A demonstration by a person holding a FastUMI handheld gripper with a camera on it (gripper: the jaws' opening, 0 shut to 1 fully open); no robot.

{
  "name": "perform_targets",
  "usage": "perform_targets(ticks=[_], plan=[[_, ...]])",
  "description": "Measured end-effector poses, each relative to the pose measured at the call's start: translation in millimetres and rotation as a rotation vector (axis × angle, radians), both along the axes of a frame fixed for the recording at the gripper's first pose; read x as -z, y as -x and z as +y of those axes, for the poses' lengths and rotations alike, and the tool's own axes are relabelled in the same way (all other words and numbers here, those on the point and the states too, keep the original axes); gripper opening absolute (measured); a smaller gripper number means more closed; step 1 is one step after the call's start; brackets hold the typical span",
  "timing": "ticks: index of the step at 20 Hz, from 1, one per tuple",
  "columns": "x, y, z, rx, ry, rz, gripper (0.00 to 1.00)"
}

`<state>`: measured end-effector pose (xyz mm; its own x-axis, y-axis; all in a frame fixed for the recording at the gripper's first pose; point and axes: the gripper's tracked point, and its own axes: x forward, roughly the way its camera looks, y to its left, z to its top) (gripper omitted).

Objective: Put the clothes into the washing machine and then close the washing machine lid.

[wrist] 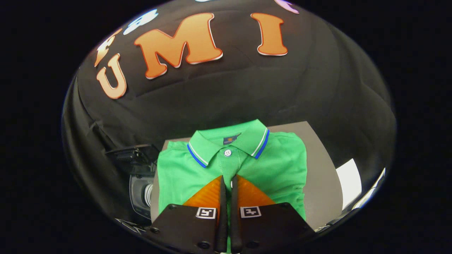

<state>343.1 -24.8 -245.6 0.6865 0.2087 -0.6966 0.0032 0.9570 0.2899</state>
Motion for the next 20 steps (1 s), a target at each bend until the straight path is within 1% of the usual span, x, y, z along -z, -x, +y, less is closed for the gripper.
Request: perform_targets(ticks=[6, 11, 15, 18, 20], plan=[[-36, -8, -5, -0.010, -0.036, -0.158, 0.12], [-92, 13, 4, 0.032, -0.088, -0.287, 0.11], [-142, 42, 37, 0.042, -0.080, -0.373, 0.12], [-175, 60, 78, 0.042, -0.103, -0.428, 0.12], [-194, 69, 111, 0.021, -0.120, -0.458, 0.11]])
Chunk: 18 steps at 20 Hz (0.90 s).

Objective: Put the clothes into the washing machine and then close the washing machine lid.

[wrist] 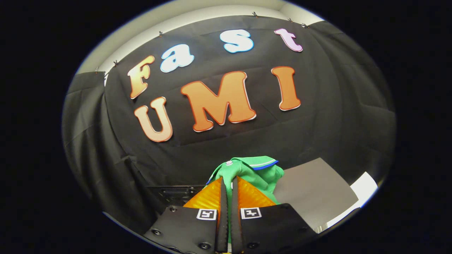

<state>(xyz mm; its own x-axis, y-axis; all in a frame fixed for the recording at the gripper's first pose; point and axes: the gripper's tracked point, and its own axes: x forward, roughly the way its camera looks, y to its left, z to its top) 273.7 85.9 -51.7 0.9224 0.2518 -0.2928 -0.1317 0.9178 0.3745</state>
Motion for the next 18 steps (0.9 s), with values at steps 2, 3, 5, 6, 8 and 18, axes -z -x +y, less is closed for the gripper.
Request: perform_targets(ticks=[2, 3, 5, 6, 8, 18], plan=[[-12, 9, 33, -0.026, -0.012, -0.025, 0.11], [-17, 12, 50, -0.042, -0.028, -0.036, 0.11], [-20, 18, 85, -0.083, -0.068, -0.045, 0.11], [-15, 18, 101, -0.101, -0.084, -0.035, 0.11], [-4, 15, 134, -0.127, -0.131, -0.012, 0.11], [99, -4, 284, -0.279, -0.132, 0.119, 0.11]])
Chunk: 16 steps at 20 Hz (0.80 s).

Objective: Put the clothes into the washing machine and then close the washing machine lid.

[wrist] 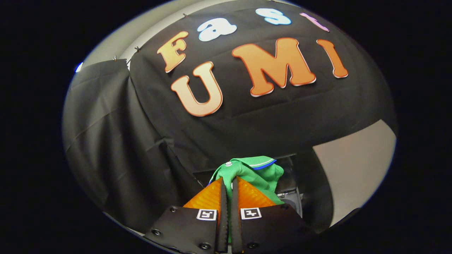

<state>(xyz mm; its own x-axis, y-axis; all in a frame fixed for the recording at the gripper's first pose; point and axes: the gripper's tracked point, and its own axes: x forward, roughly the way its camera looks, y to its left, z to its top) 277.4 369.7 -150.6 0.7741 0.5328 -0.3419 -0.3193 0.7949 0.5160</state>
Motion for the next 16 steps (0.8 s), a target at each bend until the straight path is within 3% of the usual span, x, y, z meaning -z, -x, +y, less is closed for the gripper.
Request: perform_targets(ticks=[7, 16], plan=[[127, -5, 59, -0.018, 0.051, 0.140, 0.12], [250, -28, 75, 0.019, 0.083, 0.300, 0.12]])
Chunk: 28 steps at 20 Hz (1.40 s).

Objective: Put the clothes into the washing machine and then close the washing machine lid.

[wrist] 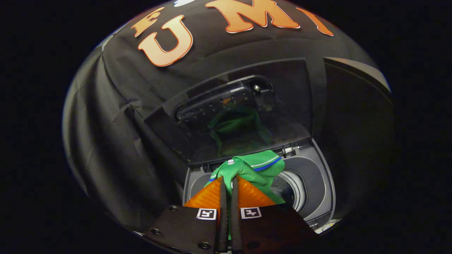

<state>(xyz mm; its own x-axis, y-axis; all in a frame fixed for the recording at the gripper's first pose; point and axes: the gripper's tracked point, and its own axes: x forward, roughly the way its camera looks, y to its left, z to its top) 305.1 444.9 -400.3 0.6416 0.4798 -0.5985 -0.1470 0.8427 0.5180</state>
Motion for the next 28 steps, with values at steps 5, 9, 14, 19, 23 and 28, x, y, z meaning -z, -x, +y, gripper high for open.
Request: perform_targets(ticks=[5, 9, 14, 19, 23, 28], plan=[[56, 3, 10, -0.026, 0.055, 0.077, 0.11], [95, 2, 17, -0.026, 0.095, 0.129, 0.12], [137, 11, 22, -0.061, 0.157, 0.214, 0.11], [153, 15, 25, -0.077, 0.172, 0.259, 0.12], [161, 16, 24, -0.089, 0.191, 0.281, 0.15], [155, 19, 17, -0.095, 0.217, 0.254, 0.75]])
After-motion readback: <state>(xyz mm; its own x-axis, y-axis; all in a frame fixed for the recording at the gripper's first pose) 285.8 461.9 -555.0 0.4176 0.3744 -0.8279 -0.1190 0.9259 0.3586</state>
